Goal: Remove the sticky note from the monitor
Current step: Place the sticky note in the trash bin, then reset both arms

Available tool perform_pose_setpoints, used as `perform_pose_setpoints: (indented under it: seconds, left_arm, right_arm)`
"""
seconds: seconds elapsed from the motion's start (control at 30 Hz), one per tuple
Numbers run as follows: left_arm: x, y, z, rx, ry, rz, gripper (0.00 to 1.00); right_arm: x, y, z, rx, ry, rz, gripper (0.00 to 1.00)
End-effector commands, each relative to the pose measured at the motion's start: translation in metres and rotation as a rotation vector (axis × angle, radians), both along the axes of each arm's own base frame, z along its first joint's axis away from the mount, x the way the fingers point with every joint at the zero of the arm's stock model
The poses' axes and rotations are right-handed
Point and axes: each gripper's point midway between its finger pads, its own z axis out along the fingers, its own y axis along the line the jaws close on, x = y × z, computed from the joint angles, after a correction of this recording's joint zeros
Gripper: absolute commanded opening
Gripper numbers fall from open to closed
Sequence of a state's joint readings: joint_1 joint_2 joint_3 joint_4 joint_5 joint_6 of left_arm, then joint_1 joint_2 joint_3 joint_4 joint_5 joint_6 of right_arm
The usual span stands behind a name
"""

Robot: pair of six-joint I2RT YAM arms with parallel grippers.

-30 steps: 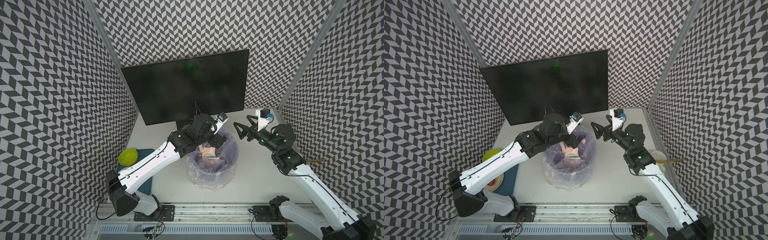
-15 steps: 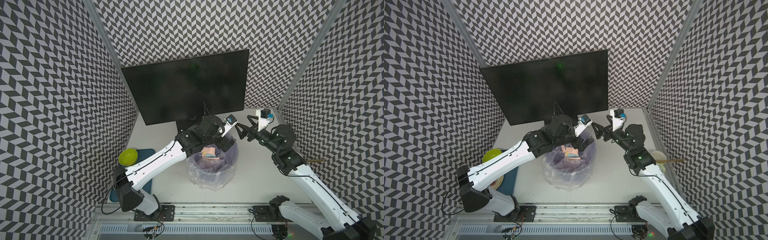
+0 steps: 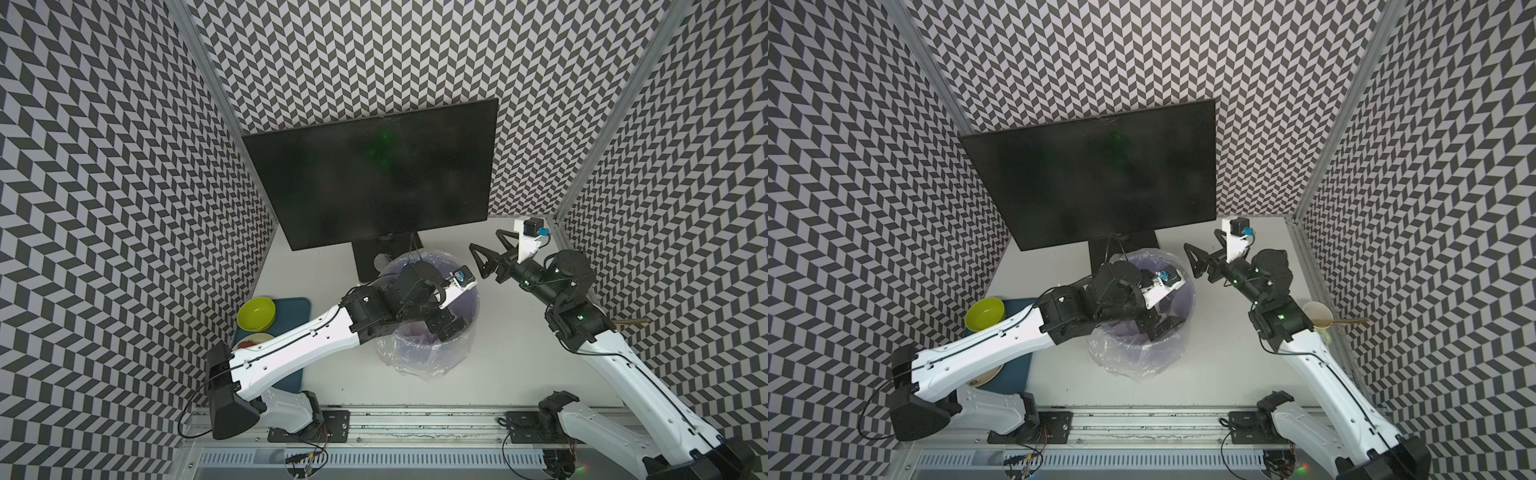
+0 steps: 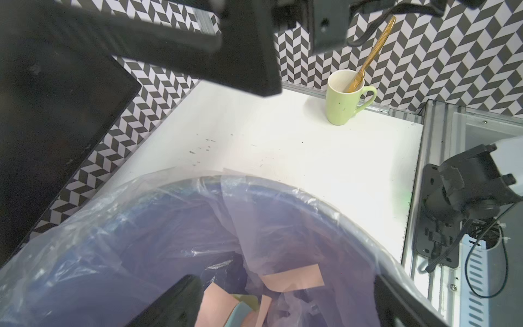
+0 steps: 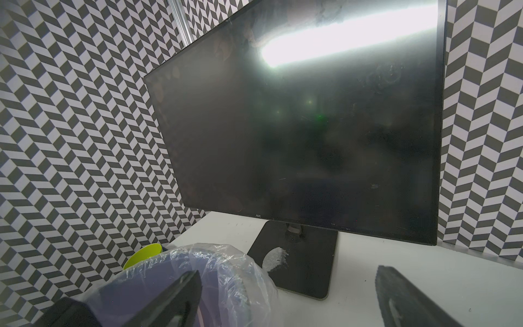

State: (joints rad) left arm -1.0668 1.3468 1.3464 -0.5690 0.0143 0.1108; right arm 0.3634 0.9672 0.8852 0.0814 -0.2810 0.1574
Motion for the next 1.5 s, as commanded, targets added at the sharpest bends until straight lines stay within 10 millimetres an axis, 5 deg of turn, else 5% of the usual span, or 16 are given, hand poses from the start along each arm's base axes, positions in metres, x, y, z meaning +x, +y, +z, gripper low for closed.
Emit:
perform_pose_setpoints:
  seconds: [0.0,0.2,0.37,0.57,0.8,0.93,1.1,1.27,1.47]
  left_arm:
    - [-0.003,0.009,0.022,-0.050,-0.027,0.023,1.00]
    - [-0.014,0.024,0.057,-0.136,-0.056,0.009,1.00]
    - [-0.020,0.046,0.061,-0.145,-0.055,0.049,1.00]
    - [0.033,0.103,0.077,-0.211,-0.073,0.311,1.00]
    - [0.114,0.210,0.098,-0.368,-0.113,0.690,1.00]
    - [0.144,0.283,0.078,-0.432,-0.100,0.931,1.00]
    - [0.153,0.342,0.022,-0.530,-0.078,1.131,1.00]
    - [0.159,0.361,-0.034,-0.549,-0.076,1.262,1.00]
    - [0.171,0.369,-0.098,-0.451,-0.160,1.330,1.00]
  right_arm:
    - [-0.005,-0.003,0.017,0.021,-0.053,-0.002,0.99]
    - [-0.007,-0.005,0.019,0.022,-0.054,-0.005,0.99]
    - [-0.008,-0.004,0.018,0.019,-0.047,0.001,0.99]
    - [-0.002,-0.011,0.005,-0.012,-0.008,-0.051,0.99]
    - [0.038,-0.093,-0.025,-0.130,0.082,-0.503,0.99]
    - [0.050,-0.143,-0.054,-0.130,0.136,-0.667,0.99]
    - [0.051,-0.155,-0.097,-0.063,0.164,-0.686,0.99]
    - [0.054,-0.148,-0.146,-0.060,0.208,-0.646,0.99]
    - [0.055,-0.161,-0.189,-0.109,0.159,-0.718,0.99]
